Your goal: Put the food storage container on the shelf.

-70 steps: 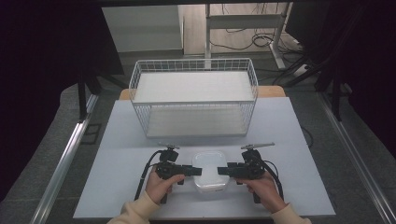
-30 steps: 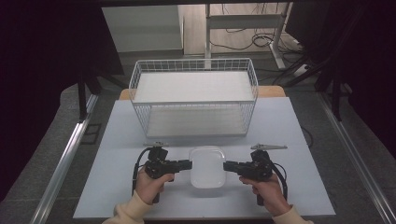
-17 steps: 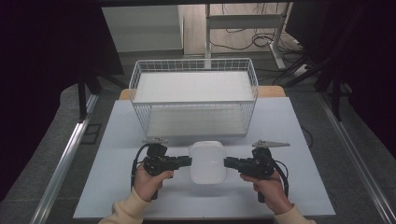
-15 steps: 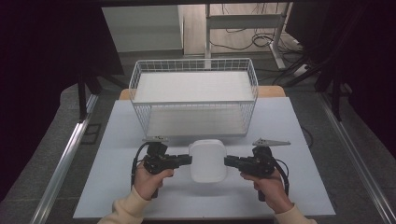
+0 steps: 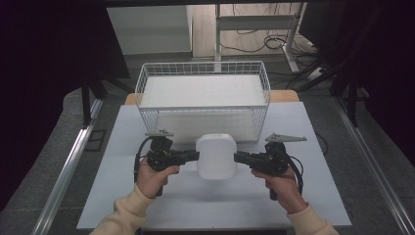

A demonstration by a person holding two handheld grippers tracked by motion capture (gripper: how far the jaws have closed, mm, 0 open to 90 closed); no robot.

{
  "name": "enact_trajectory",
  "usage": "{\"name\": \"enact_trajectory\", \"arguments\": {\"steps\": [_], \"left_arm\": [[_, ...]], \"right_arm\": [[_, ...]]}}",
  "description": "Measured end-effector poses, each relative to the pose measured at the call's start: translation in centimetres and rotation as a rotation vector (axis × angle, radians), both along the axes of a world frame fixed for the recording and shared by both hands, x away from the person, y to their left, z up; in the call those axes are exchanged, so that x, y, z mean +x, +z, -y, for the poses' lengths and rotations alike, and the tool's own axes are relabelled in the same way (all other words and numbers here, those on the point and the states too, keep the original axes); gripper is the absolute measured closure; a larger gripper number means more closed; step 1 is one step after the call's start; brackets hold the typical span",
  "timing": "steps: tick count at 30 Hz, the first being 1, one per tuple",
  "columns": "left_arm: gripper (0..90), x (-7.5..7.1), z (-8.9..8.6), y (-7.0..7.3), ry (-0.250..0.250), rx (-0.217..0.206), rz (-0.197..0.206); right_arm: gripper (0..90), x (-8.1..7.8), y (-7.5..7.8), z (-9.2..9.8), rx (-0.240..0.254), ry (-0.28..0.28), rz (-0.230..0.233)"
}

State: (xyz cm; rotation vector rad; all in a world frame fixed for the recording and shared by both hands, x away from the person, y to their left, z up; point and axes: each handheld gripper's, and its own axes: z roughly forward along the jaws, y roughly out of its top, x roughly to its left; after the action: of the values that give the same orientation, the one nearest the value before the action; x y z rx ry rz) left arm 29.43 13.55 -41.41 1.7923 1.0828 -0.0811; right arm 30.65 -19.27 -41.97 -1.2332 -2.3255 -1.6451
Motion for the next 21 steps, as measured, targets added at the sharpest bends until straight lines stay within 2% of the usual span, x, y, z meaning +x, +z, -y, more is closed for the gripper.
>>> {"name": "enact_trajectory", "arguments": {"steps": [14, 21], "left_arm": [[78.4, 0.6, -1.2, 3.3, 0.019, 0.001, 0.060], [78.4, 1.3, -1.6, 4.6, 0.022, -0.001, 0.074]], "right_arm": [[79.4, 1.2, 3.7, -1.3, -0.012, 0.011, 0.067], [79.5, 1.9, 5.1, -1.8, -0.012, 0.015, 0.079]]}}
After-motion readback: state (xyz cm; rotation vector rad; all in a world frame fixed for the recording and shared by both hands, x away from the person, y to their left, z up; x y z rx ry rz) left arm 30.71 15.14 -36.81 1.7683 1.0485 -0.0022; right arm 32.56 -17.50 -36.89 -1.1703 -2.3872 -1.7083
